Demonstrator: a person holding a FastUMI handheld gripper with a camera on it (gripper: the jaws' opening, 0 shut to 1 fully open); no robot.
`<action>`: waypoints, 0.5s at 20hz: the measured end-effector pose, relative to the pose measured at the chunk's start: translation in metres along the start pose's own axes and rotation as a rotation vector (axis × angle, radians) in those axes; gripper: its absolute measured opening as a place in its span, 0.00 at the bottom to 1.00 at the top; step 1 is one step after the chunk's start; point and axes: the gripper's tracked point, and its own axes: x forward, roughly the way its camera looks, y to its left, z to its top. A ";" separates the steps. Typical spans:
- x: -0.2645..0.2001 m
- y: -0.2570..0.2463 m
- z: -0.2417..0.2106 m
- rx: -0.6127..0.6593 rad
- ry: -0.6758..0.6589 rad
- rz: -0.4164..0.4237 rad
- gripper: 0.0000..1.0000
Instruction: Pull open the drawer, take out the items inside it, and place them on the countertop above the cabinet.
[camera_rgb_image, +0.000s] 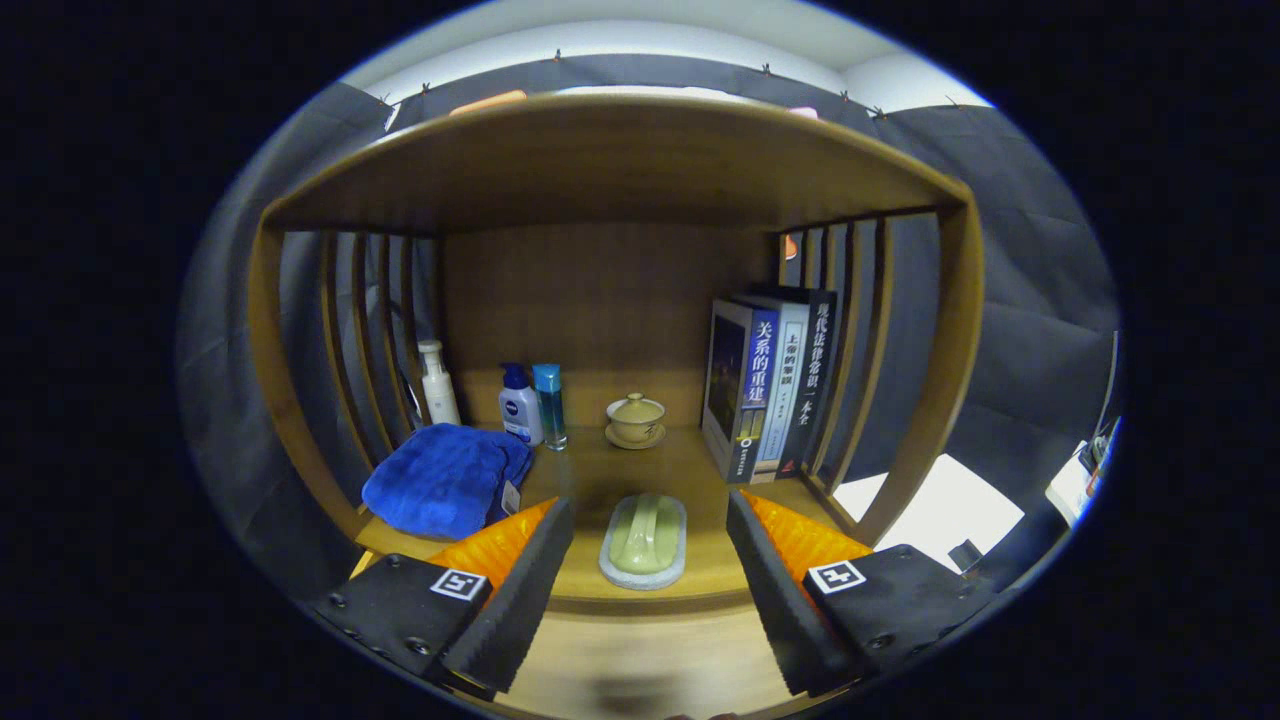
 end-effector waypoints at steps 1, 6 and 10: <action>-0.010 0.000 -0.001 0.001 -0.019 0.008 1.00; -0.053 -0.001 -0.020 0.043 -0.052 0.033 1.00; -0.079 -0.009 -0.044 0.033 -0.078 0.022 1.00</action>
